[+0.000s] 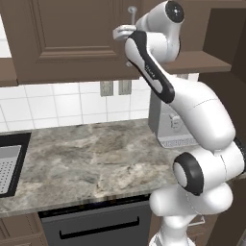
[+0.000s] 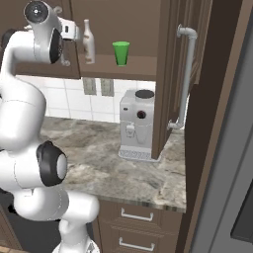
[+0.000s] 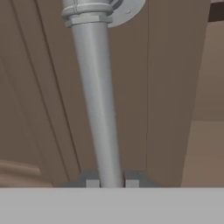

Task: Open the cabinet directly in front. Then move the liquor and the cup to the dining counter with the candle on it.

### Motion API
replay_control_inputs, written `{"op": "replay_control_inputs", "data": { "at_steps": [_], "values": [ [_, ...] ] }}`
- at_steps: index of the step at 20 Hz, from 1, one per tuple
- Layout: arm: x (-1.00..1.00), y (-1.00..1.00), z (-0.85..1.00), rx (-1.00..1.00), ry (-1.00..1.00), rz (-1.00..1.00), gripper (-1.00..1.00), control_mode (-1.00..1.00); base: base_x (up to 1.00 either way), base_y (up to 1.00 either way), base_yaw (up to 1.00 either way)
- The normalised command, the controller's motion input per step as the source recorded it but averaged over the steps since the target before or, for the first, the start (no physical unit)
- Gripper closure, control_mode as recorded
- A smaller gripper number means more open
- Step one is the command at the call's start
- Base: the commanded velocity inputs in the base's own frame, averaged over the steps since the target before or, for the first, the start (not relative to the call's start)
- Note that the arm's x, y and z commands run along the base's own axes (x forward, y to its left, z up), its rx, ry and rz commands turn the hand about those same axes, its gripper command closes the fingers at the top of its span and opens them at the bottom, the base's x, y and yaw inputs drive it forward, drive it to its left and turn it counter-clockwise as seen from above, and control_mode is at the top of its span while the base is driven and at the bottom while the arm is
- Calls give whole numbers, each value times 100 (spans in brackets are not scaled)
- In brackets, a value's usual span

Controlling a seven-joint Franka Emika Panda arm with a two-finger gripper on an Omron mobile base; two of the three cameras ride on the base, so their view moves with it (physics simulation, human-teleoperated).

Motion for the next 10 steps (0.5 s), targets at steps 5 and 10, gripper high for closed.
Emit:
{"op": "replay_control_inputs", "data": {
  "at_steps": [5, 10],
  "values": [
    [-94, 34, 0, 0, -4, 0, 100, -100, 0, 0, 0],
    [-100, 54, 0, -4, -11, 0, 100, -100, 0, 0, 0]
  ]
}}
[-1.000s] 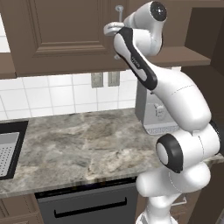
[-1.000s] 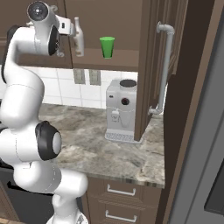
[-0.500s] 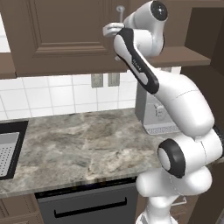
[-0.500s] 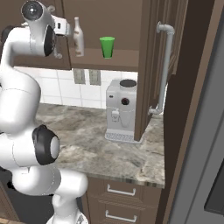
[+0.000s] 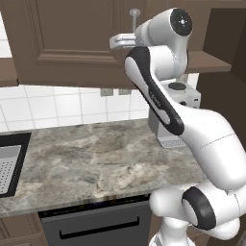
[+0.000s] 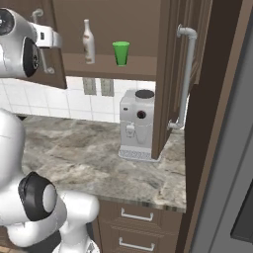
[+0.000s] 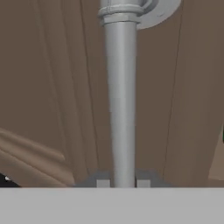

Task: Open the cabinet directly in front. Then move the liquor and the cup to the dining counter with the candle on it.

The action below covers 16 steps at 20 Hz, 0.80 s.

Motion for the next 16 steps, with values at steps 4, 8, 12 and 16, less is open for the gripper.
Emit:
{"op": "replay_control_inputs", "data": {
  "at_steps": [4, 8, 12, 16],
  "values": [
    [-100, 71, 1, -7, -16, 0, 100, -100, 0, 0, 0],
    [-100, 81, 8, -8, -14, 0, 100, -100, 0, 0, 0],
    [-100, 94, 9, -10, -9, 0, 100, -100, 0, 0, 0],
    [-98, 100, 4, -14, -7, -2, -100, -100, 0, 0, 0]
  ]
}}
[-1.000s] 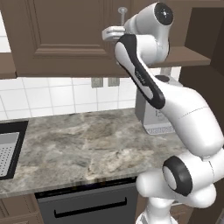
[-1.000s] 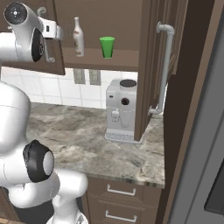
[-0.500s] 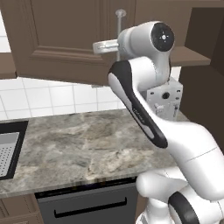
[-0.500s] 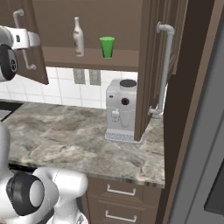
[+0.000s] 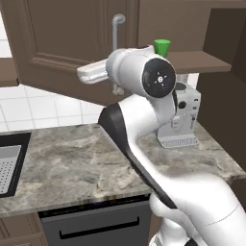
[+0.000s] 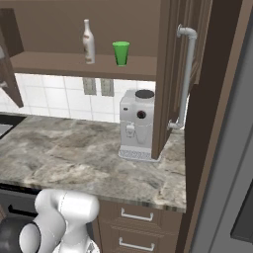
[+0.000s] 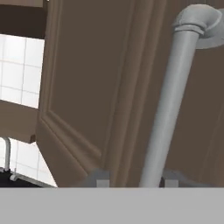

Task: Open the cabinet directly in front. Then move the liquor and the cup to the dining counter with the candle on it.

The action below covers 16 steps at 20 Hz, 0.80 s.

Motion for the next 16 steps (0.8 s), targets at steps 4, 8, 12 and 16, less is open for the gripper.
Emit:
{"op": "replay_control_inputs", "data": {
  "at_steps": [4, 8, 12, 16],
  "values": [
    [-97, 51, -2, -8, -6, -2, -100, -100, 0, 0, 0],
    [-100, 0, -5, 0, -13, 2, -100, -100, 0, 0, 0],
    [-99, -31, 0, 7, -3, 8, -100, -100, 0, 0, 0],
    [-31, -70, 2, 23, 3, 19, -100, -100, 0, 0, 0]
  ]
}}
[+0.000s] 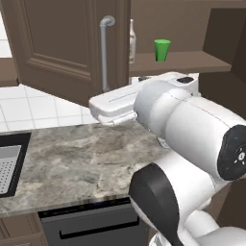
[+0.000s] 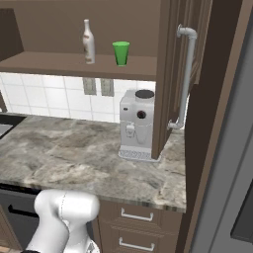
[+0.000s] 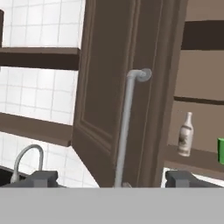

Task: Open the cabinet directly in front. Then move the liquor and the cup to the dining counter with the candle on it.

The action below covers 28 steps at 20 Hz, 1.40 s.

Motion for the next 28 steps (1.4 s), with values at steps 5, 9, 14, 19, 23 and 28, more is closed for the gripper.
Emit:
{"op": "replay_control_inputs", "data": {
  "at_steps": [5, 9, 14, 19, 23, 28],
  "values": [
    [15, -80, 4, 29, 4, 26, -100, -100, 0, 0, 0],
    [15, -80, 8, 30, 4, 34, -100, -100, 0, 0, 0],
    [3, -74, 15, 29, 1, 35, -100, -100, 0, 0, 0],
    [12, -37, 4, 12, 0, 27, -100, -100, 0, 0, 0],
    [50, 0, 0, 0, 4, 10, -100, -100, 0, 0, 0],
    [85, 8, 0, -1, 19, 5, -100, -100, 0, 0, 0]
  ]
}}
